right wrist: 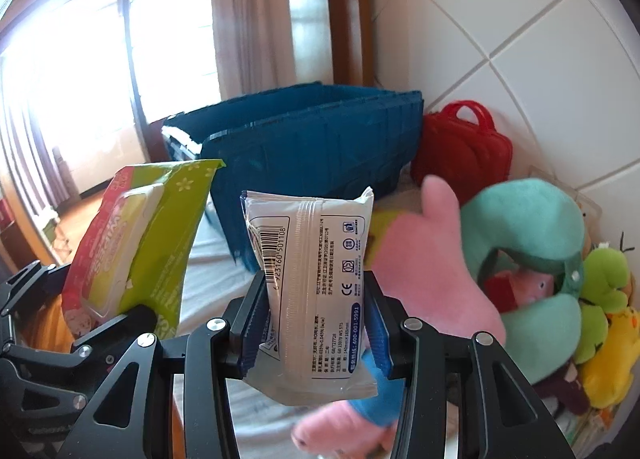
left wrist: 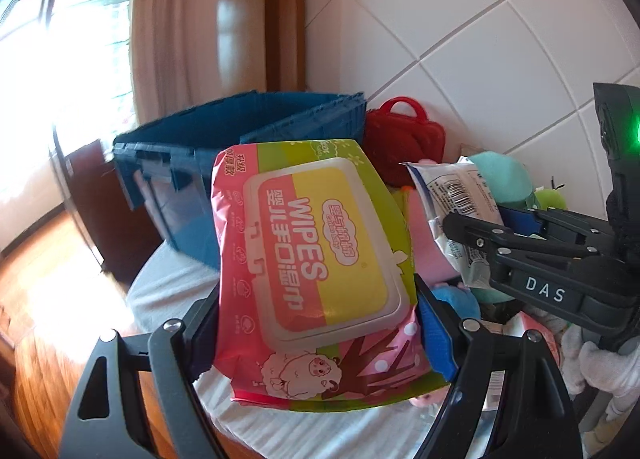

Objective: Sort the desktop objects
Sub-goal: 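Lift both packs and carry them over the blue crate, then open both tools to drop the packs into the blue crate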

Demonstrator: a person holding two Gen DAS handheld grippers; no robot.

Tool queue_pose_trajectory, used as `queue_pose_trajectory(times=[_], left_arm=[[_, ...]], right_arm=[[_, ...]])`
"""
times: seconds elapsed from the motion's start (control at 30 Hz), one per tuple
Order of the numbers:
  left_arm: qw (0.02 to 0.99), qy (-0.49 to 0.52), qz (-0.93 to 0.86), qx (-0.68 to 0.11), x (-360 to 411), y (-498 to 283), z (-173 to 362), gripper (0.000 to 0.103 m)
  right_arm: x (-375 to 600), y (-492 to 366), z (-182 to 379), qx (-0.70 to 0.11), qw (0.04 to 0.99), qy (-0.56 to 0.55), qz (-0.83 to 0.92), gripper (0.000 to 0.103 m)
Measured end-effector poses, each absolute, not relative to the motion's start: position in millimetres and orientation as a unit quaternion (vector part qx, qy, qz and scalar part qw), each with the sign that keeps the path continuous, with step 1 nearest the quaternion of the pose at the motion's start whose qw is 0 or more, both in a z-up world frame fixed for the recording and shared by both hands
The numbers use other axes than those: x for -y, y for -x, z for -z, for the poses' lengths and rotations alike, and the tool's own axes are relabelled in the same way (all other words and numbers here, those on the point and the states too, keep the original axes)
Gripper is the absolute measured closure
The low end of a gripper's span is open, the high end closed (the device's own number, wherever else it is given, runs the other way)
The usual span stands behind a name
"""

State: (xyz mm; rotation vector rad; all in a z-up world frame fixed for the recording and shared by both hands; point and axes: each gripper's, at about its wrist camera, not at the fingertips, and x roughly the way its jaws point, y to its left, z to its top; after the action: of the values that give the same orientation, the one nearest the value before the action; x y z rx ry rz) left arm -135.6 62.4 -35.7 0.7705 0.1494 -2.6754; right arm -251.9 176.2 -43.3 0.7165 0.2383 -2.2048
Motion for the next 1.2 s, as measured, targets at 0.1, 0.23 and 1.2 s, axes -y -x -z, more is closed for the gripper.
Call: queue_pose_trajectory(times=[0.1, 0.23, 1.2], left_arm=[[0.16, -0.256, 0.952, -0.041, -37, 136, 20, 0.021], [0.161, -0.235, 0.958, -0.028, 0, 138, -2, 0.021], [0.109, -0.228, 0.967, -0.017, 300, 289, -21, 0.015]], right_arm=[[-153, 245, 30, -0.082, 0.377, -0.272, 0.881, 0.059], [-122, 243, 11, -0.074, 0.369, -0.258, 0.89, 0.059], [131, 359, -12, -0.034, 0.284, -0.241, 0.927, 0.047]])
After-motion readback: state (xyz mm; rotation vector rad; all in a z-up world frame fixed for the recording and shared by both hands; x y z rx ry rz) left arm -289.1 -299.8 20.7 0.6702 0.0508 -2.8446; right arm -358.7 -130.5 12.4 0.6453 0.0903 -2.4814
